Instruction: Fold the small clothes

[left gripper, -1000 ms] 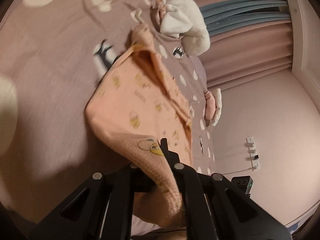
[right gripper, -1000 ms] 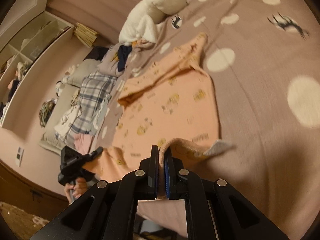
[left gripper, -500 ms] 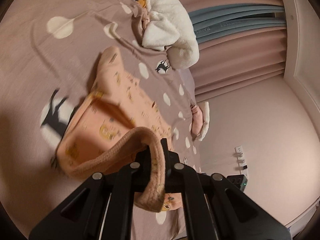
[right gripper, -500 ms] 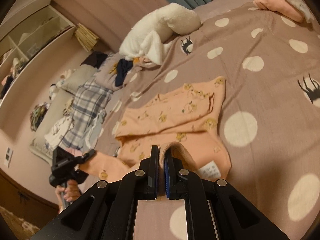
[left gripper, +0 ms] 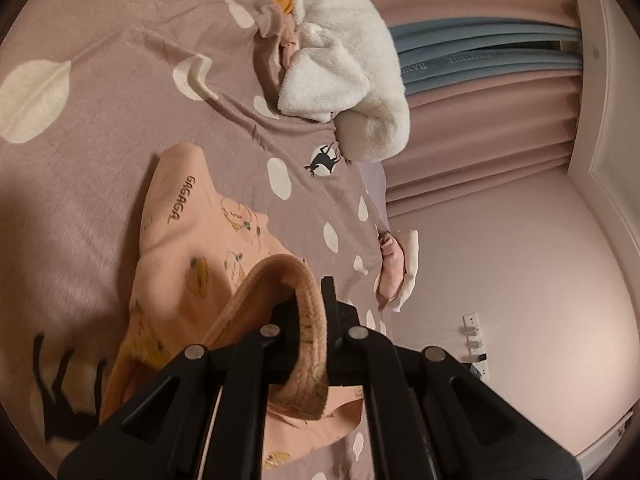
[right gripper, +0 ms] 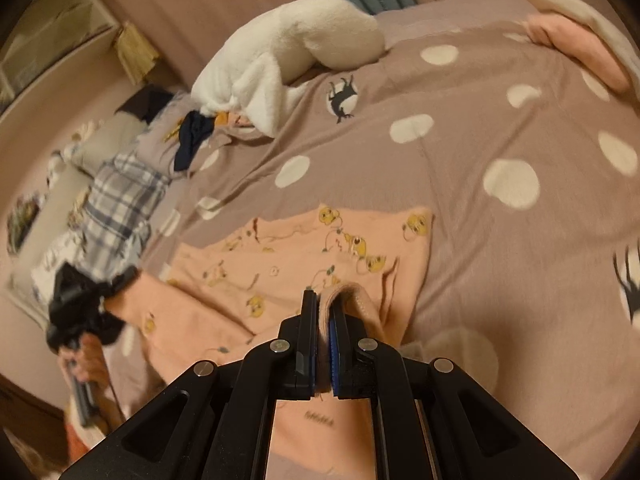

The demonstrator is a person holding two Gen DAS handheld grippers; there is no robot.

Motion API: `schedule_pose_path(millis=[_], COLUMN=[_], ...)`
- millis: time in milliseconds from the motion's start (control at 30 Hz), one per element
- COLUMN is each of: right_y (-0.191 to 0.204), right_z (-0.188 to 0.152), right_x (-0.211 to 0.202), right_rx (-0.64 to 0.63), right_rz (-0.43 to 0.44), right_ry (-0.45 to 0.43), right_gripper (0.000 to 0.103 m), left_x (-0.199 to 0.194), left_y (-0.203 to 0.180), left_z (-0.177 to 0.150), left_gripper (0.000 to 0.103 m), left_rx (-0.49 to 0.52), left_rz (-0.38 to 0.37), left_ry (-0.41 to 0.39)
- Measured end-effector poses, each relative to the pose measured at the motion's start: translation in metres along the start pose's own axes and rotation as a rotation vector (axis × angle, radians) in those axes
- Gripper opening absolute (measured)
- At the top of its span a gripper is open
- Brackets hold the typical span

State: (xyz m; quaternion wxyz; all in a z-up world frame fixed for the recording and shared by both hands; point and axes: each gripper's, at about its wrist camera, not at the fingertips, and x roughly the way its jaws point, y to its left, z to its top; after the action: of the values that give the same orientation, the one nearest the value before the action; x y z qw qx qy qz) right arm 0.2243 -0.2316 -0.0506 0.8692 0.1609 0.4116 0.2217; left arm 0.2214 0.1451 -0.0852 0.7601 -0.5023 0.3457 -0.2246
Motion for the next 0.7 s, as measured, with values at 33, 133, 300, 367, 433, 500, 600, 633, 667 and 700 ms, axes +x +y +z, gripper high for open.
schedule_pose_path(millis=[33, 133, 300, 367, 433, 500, 600, 633, 667, 700], right_y=[-0.002, -0.008, -0.010, -0.009, -0.004, 0.004, 0.012, 0.013, 0.014, 0.015], right_z=[0.001, 0.000, -0.001, -0.004, -0.004, -0.003, -0.004, -0.004, -0.005, -0.006], right_x=[0.003, 0.010, 0.012, 0.009, 0.004, 0.000, -0.001, -0.001, 0.000, 0.000], right_rx=[-0.004, 0.004, 0.003, 0.019, 0.008, -0.017, -0.028, -0.024, -0.025, -0.027], right_rz=[0.000, 0.025, -0.006, 0.022, 0.023, 0.029, 0.028, 0.041, 0.049, 0.051], right_ry=[0.003, 0.012, 0.031, 0.042, 0.029, 0.015, 0.018, 0.031, 0.038, 0.043], right_gripper=[0.007, 0.007, 0.008, 0.008, 0.008, 0.008, 0.008, 0.008, 0.008, 0.008], left_x=[0.004, 0.007, 0.000, -0.005, -0.010, -0.015, -0.020, -0.022, -0.024, -0.026], left_y=[0.005, 0.017, 0.026, 0.023, 0.018, 0.013, 0.003, 0.000, -0.004, -0.006], left_z=[0.002, 0.004, 0.001, 0.000, 0.000, -0.001, -0.007, -0.010, -0.012, -0.014], left_gripper=[0.002, 0.002, 0.002, 0.002, 0.002, 0.002, 0.002, 0.002, 0.003, 0.003], left_rx=[-0.005, -0.032, -0.039, -0.036, -0.027, -0.029, 0.000, 0.015, 0.030, 0.036], left_rz=[0.001, -0.009, 0.006, 0.013, 0.008, -0.001, 0.012, 0.022, 0.032, 0.036], left_ry=[0.007, 0.015, 0.015, 0.015, -0.007, -0.024, -0.005, -0.003, -0.007, -0.011])
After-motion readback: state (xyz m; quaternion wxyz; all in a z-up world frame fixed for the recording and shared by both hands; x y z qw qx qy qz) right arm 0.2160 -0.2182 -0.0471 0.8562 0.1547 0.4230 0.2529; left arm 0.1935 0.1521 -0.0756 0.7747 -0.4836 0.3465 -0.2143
